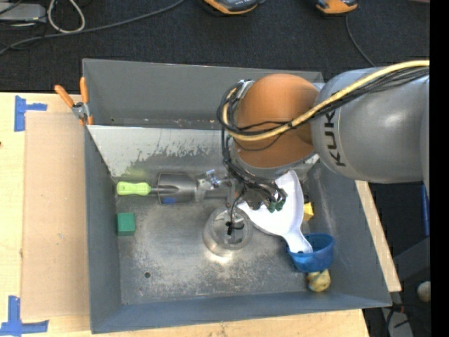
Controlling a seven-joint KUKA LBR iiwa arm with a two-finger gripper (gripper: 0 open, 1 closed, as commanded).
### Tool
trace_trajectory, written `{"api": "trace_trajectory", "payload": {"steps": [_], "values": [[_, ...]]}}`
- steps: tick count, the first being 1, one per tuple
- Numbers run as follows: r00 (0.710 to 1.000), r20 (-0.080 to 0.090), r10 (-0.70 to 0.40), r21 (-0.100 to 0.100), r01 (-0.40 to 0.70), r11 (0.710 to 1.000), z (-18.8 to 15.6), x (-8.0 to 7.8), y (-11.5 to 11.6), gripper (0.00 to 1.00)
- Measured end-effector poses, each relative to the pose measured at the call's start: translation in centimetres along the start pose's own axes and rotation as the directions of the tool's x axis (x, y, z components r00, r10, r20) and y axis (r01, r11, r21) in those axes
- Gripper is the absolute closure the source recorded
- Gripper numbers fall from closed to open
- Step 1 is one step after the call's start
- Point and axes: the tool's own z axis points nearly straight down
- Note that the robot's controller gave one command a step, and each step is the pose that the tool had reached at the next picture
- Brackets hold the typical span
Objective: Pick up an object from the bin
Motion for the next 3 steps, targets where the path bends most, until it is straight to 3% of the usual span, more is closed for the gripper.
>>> {"api": "trace_trajectory", "payload": {"steps": [1, 2, 3], "values": [[1.0, -0.001, 0.002, 0.0, -0.002, 1.0, 0.1, 0.0, 0.0, 0.0], [1.0, 0.007, -0.018, -0.001, 0.018, 1.0, -1.9, -6.1, 2.3, 0.0], [1.0, -0.011, 0.016, -0.001, -0.016, 1.0, 0.3, -4.5, 0.6, 0.0]]}}
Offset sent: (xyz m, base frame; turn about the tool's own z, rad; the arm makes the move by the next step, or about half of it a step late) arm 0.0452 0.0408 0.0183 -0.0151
